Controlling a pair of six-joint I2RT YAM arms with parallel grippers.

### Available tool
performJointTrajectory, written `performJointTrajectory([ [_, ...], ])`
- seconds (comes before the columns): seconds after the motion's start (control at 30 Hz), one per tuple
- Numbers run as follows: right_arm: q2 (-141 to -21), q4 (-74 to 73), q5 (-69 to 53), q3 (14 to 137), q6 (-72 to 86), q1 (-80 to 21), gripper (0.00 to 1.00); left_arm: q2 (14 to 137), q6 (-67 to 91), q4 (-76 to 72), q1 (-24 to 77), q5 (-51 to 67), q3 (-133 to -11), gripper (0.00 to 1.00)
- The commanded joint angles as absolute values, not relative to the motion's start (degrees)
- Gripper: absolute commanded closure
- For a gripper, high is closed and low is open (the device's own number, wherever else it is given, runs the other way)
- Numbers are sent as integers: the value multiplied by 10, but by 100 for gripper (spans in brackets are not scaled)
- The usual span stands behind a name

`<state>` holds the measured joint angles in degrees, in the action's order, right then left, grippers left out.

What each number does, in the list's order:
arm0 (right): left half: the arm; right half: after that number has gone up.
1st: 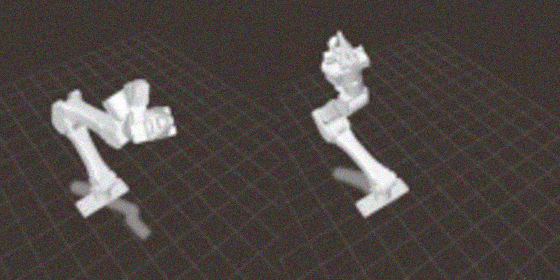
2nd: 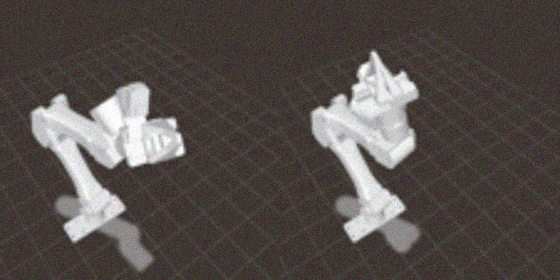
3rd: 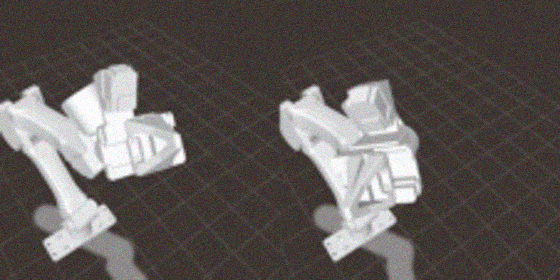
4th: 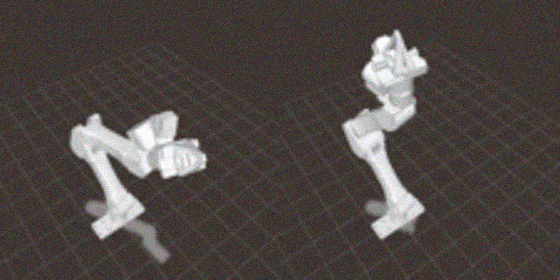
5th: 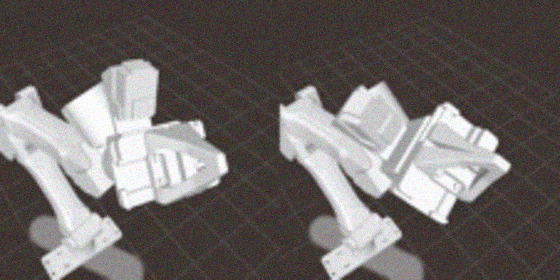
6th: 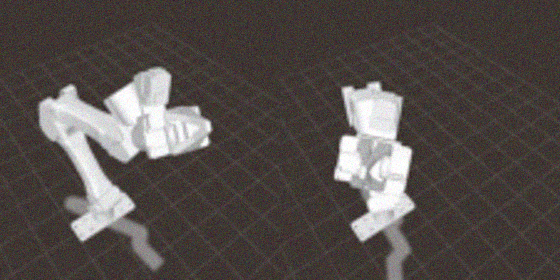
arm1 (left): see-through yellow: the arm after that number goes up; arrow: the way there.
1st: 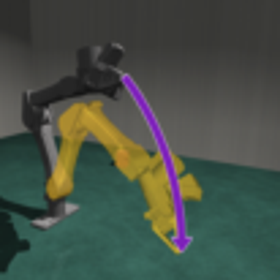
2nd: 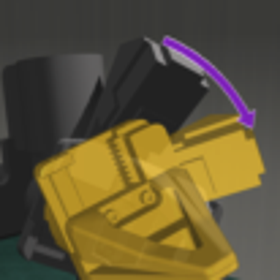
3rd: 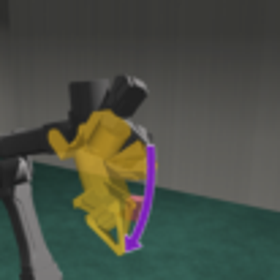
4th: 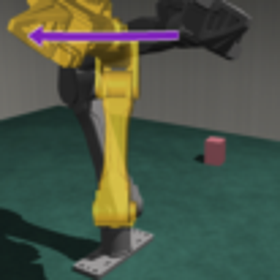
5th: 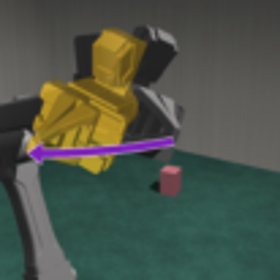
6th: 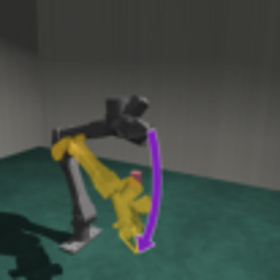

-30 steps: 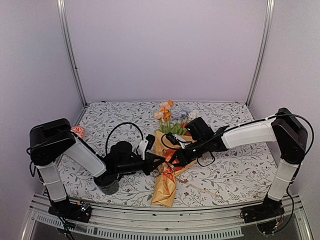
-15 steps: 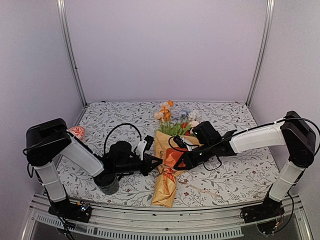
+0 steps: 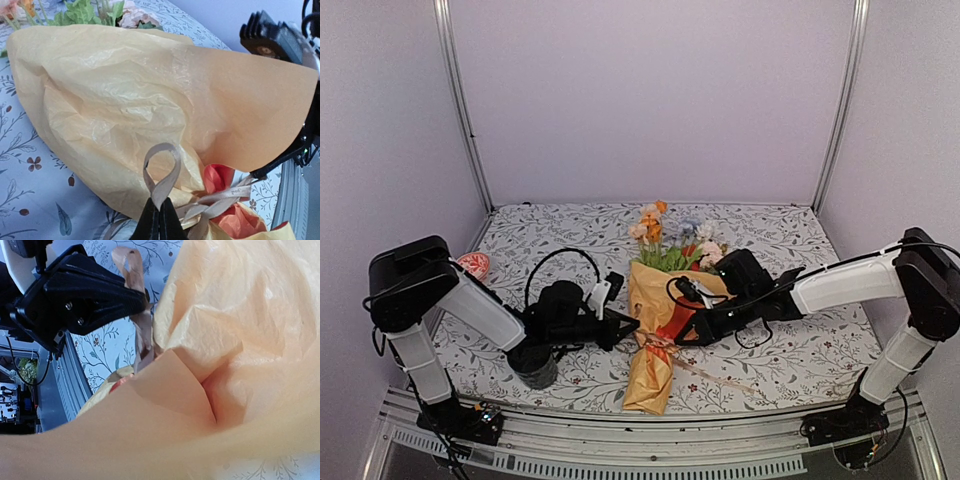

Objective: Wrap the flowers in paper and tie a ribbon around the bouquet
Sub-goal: Tie the half-tied ribbon around the folded bouquet.

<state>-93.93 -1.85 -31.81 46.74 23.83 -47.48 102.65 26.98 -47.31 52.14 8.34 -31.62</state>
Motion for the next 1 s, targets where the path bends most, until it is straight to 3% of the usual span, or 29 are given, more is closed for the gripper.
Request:
performJointTrajectory([
  [0.0,-936,-18,-298,443,250,-465,100,1028,293,-446,495,79,-319,100],
  [0.97,-931,-15,-289,341,289,-421,100,1049,328,-410,464,79,-326,100],
])
